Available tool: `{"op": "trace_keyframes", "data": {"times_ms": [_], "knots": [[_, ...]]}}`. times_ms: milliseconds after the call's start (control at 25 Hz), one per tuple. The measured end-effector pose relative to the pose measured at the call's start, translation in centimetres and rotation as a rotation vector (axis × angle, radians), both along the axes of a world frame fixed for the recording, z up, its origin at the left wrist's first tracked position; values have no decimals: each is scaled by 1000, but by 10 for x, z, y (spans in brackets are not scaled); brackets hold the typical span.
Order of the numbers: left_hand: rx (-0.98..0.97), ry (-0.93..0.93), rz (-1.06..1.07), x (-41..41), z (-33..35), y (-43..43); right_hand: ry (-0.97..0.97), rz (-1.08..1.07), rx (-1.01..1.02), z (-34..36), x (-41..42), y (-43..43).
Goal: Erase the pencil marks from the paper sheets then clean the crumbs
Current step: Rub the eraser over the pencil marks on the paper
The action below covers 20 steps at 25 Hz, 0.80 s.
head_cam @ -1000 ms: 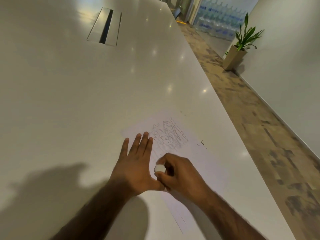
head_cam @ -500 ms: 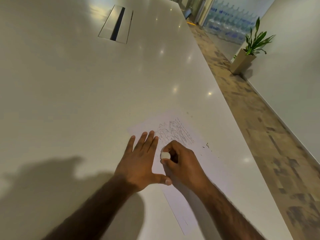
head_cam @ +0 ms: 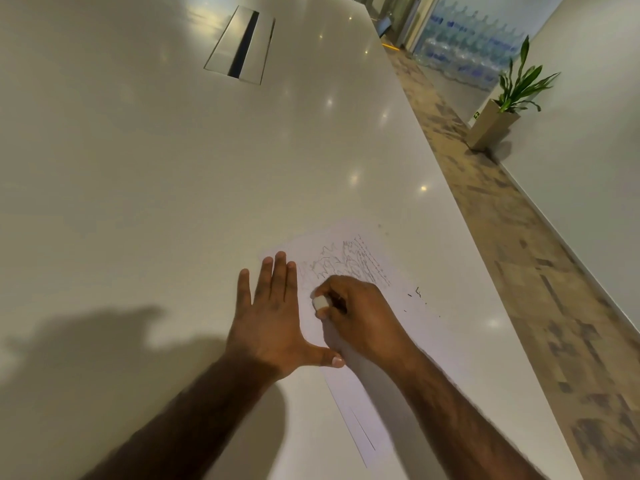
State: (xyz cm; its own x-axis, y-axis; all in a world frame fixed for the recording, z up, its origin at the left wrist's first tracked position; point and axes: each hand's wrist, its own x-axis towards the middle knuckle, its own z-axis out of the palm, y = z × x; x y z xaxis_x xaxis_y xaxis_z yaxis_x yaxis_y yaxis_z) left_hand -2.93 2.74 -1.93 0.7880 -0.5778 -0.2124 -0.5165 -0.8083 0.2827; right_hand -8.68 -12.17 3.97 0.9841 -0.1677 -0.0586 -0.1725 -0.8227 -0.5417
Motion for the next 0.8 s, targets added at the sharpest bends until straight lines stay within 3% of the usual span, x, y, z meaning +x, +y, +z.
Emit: {"op": "trace_keyframes", "data": {"times_ms": [120,240,440,600,800], "knots": [[-6,8,-8,-2,1,0,64,59,-22,8,10,-2],[-2,16,-15,-2,2,1,312,227,-96,18,13,-9],[-11,32,-18,0,4,2,208,133,-110,24,31,-6],[12,44,-22,-1,6,2,448,250,-155,30,22,-17],[30,45,-30,0,7,3,231,214,-169,33,45,-10]]}}
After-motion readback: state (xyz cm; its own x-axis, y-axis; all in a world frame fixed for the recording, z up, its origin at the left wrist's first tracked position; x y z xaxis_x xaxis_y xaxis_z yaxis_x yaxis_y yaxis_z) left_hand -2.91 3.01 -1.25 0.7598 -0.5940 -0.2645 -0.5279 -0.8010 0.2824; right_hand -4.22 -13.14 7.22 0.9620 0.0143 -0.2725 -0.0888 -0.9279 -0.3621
